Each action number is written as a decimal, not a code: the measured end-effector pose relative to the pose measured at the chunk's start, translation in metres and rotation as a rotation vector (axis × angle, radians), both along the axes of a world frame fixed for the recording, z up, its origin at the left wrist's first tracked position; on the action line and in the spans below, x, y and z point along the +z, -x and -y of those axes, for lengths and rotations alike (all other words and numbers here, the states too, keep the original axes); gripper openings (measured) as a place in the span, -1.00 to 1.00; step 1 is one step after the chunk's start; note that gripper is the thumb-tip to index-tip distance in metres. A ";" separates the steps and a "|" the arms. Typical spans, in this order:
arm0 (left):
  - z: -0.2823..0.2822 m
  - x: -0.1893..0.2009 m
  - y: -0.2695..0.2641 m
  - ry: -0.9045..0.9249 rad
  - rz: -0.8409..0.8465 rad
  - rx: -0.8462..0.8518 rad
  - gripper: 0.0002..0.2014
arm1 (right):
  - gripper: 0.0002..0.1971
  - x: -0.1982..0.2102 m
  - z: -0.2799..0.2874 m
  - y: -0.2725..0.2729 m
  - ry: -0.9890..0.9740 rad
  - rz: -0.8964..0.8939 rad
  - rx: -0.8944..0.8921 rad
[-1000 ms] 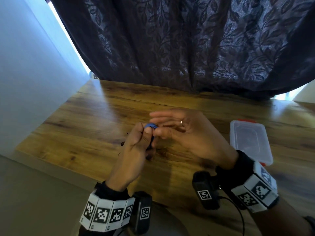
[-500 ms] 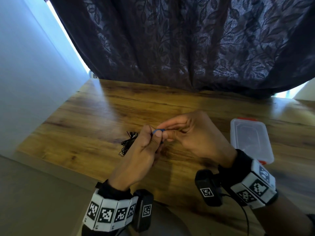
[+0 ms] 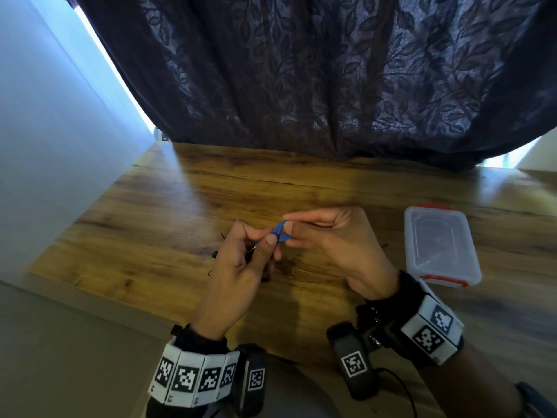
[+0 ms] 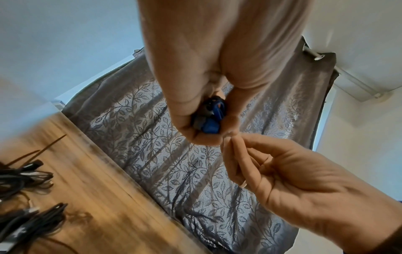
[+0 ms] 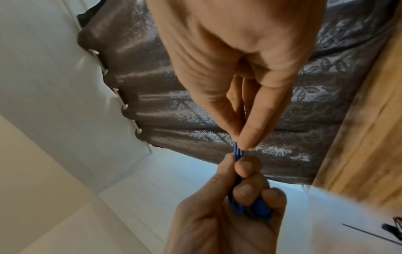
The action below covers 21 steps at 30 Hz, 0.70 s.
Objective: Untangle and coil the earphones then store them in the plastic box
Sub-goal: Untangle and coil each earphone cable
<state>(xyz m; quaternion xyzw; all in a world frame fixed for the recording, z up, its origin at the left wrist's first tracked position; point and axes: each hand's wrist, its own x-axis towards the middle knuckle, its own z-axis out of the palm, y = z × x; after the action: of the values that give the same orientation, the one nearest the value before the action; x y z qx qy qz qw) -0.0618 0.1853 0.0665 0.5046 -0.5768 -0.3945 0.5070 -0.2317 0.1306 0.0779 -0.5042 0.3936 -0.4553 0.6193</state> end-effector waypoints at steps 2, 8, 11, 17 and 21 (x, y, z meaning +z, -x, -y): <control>0.002 -0.003 0.000 -0.005 0.029 0.021 -0.82 | -0.79 -0.004 -0.002 -0.002 -0.016 0.018 -0.012; 0.011 -0.013 0.005 -0.011 0.125 0.091 -0.93 | -0.89 -0.037 0.023 0.018 0.017 -0.477 -0.179; 0.010 -0.015 0.005 -0.027 0.121 0.100 -0.95 | -0.82 -0.053 0.050 0.040 -0.030 -1.060 -0.264; 0.009 -0.019 -0.004 -0.042 0.106 0.115 -0.95 | -0.88 -0.069 0.084 0.054 -0.164 -1.285 -0.330; 0.008 -0.019 -0.008 -0.041 0.106 0.107 -0.92 | -0.87 -0.075 0.086 0.052 -0.177 -1.372 -0.261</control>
<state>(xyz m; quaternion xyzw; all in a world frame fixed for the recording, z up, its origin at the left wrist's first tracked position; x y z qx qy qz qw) -0.0538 0.1768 0.0480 0.5652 -0.5668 -0.3513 0.4857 -0.2838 0.0449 0.0024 -0.5739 0.7883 -0.0712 0.2102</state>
